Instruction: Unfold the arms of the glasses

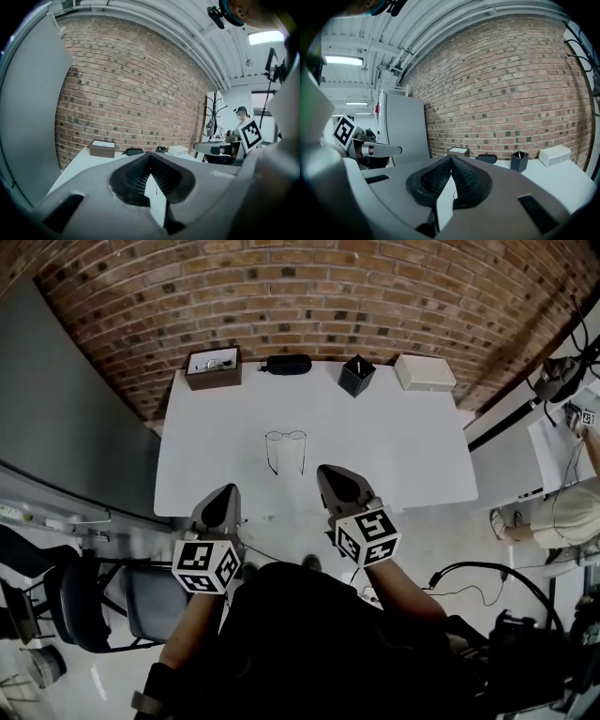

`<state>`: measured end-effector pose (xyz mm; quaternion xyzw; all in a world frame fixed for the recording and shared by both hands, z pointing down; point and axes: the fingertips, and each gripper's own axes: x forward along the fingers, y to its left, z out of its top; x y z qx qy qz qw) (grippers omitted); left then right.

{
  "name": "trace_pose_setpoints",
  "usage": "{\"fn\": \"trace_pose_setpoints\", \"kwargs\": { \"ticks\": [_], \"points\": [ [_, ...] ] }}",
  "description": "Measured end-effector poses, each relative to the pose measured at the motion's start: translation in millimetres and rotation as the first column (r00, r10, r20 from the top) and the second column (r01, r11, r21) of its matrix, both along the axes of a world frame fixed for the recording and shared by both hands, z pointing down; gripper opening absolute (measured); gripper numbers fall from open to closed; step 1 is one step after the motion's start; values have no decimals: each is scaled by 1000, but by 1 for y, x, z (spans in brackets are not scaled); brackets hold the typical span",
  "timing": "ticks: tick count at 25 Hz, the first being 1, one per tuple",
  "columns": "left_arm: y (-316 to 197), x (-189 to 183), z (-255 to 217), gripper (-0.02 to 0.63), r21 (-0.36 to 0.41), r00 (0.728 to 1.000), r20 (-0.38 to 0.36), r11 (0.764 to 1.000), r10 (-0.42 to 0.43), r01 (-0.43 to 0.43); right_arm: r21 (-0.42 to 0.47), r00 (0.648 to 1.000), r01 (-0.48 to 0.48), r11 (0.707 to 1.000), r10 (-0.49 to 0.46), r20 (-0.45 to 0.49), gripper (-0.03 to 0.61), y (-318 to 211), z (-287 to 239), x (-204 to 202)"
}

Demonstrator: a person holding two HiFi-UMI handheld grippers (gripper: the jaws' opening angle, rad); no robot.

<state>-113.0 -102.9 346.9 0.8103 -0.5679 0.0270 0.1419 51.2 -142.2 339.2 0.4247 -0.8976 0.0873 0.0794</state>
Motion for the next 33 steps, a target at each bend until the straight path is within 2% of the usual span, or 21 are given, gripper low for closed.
{"fn": "trace_pose_setpoints", "kwargs": {
  "ticks": [5,9,18,33],
  "points": [
    [12,-19,-23,11,70,1000,1,997,-27,27,12,1000,-18,1000,18,9,9,8,-12,-12],
    [18,-29,-30,11,89,998,16,994,-58,56,31,1000,-24,999,24,3,9,15,-22,-21],
    [16,-23,-39,11,105,1000,-6,994,-17,17,44,1000,-27,999,27,9,8,12,-38,-32],
    [10,-3,-46,11,134,999,23,990,40,-43,52,999,-35,998,35,-3,8,3,-36,-36]
  ]
}}
